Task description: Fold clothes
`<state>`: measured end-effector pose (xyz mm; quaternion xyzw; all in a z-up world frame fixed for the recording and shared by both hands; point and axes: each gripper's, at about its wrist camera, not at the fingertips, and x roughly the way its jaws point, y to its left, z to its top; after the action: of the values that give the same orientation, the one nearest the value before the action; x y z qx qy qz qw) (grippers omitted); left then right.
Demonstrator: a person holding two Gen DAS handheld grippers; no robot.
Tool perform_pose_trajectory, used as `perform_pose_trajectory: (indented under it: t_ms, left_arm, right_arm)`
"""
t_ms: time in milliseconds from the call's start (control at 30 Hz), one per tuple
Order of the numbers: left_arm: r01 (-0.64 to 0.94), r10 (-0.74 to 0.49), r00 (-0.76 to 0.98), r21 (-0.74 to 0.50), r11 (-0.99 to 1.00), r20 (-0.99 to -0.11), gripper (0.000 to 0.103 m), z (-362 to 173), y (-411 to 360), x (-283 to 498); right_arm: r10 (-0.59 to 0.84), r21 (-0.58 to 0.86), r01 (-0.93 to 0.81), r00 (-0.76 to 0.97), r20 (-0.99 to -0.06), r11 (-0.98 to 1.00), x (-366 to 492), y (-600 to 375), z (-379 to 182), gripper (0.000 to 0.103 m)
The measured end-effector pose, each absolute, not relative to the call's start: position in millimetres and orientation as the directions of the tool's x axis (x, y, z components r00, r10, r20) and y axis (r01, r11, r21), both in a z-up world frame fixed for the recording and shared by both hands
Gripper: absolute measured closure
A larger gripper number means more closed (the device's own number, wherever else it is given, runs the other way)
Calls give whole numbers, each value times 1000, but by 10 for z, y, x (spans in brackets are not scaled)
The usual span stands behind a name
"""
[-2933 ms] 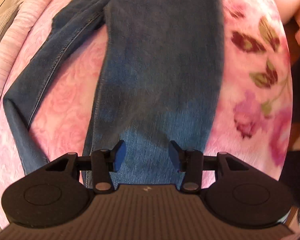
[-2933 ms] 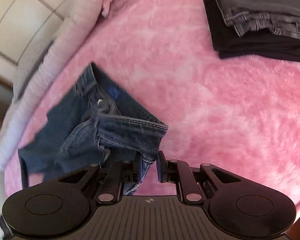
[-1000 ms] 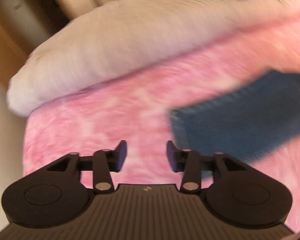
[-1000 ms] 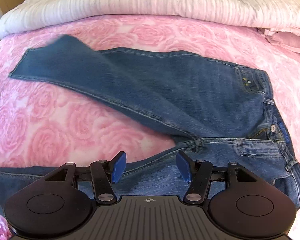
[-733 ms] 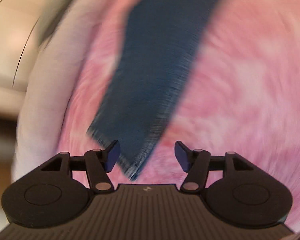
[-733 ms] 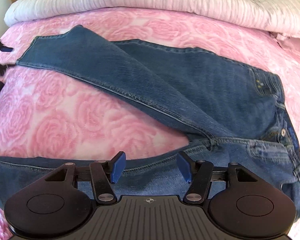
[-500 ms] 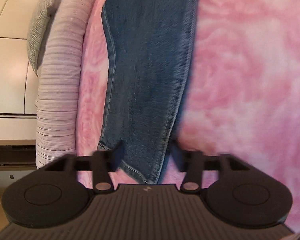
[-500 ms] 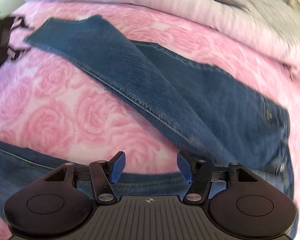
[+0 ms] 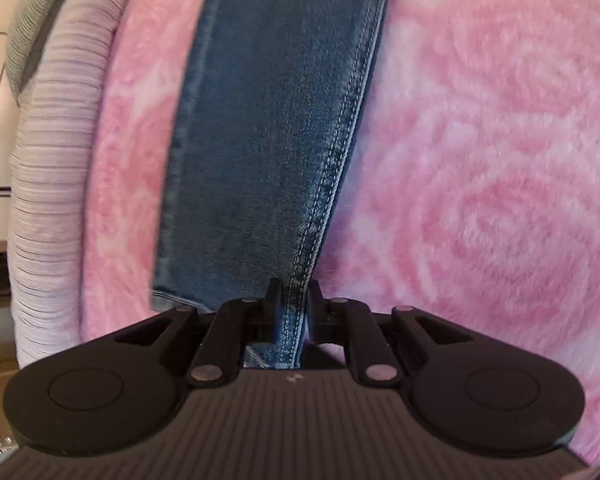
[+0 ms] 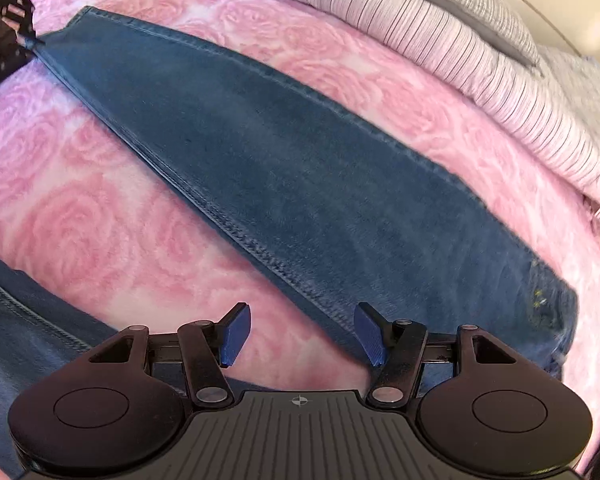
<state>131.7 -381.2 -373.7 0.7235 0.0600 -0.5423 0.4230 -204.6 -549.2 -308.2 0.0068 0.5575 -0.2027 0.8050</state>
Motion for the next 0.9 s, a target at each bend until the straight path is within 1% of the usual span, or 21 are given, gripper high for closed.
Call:
perform_pose_trajectory:
  t_ms: [100, 167, 200, 267, 333, 367, 467, 533, 667, 767, 900]
  left_arm:
    - [546, -368, 421, 556, -626, -829, 89, -3751, -3764, 1332]
    - [587, -336, 441, 551, -593, -832, 81, -3699, -3737, 1381]
    - [622, -324, 438, 543, -564, -839, 79, -3648, -3728, 1406]
    - [715, -295, 414, 508, -479, -861, 71, -3471, -3684, 1454]
    - [788, -289, 382, 473, -395, -878, 66, -3284, -3633, 1435]
    - [816, -288, 366, 454, -357, -885, 66, -3193, -3592, 1407]
    - [836, -298, 341, 433, -338, -891, 66, -3031, -3477, 1169]
    - [845, -301, 321, 415, -338, -898, 65, -2955, -3426, 962]
    - [888, -302, 245, 338, -311, -921, 63, -2856, -3359, 439]
    - [898, -299, 194, 292, -328, -934, 63, -2848, -3323, -21]
    - [880, -331, 145, 274, -387, -932, 63, -2860, -3552, -765]
  right_arm:
    - [-299, -188, 354, 289, -909, 916, -2067, -5527, -3082, 42]
    - [-287, -170, 377, 280, -916, 911, -2097, -5561, -3084, 42]
    - [-285, -159, 408, 269, -920, 899, -2146, -5600, -3085, 42]
    - [-281, -122, 507, 249, -927, 853, -2314, -5736, -3061, 42]
    - [-286, -90, 617, 227, -931, 782, -2577, -5883, -3009, 41]
    - [-288, -74, 669, 215, -933, 740, -2717, -5957, -2982, 41]
    - [-296, -56, 778, 170, -940, 626, -3239, -6128, -2910, 41]
    - [-313, -78, 817, 129, -941, 571, -3606, -6209, -2865, 41]
    - [-345, -121, 856, 70, -936, 503, -4288, -6394, -2809, 41]
    - [-379, -149, 842, 70, -923, 518, -4654, -6601, -2786, 41]
    - [-389, -92, 819, 167, -906, 566, -4965, -7037, -2807, 41]
